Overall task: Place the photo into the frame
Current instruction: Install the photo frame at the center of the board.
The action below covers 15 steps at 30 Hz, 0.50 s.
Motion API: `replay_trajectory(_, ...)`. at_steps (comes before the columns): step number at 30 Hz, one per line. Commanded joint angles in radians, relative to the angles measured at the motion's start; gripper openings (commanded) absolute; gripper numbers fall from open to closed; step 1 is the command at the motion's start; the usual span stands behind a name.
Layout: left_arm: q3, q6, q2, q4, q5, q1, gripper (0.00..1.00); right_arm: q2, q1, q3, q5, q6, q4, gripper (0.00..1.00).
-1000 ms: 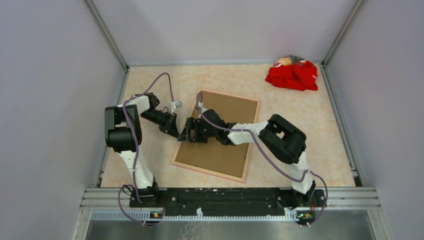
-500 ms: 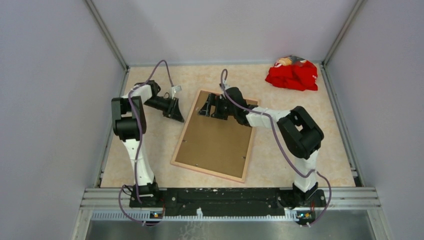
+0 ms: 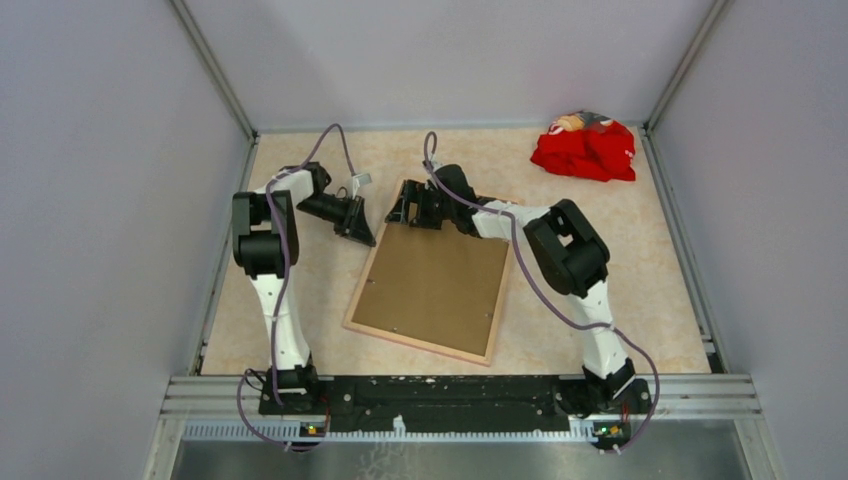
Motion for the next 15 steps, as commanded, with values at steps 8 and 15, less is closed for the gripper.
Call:
replay_trajectory(8,-0.042,0.014,-0.016,0.054,-0.017,-0.007,0.16,0.125,-0.013,0.157,-0.042,0.036,-0.006,0.84)
replay_trajectory(15,-0.054,0.018,-0.021,0.059,-0.020,-0.007,0.15,0.148,-0.014,0.176,-0.050,0.047,-0.014,0.82)
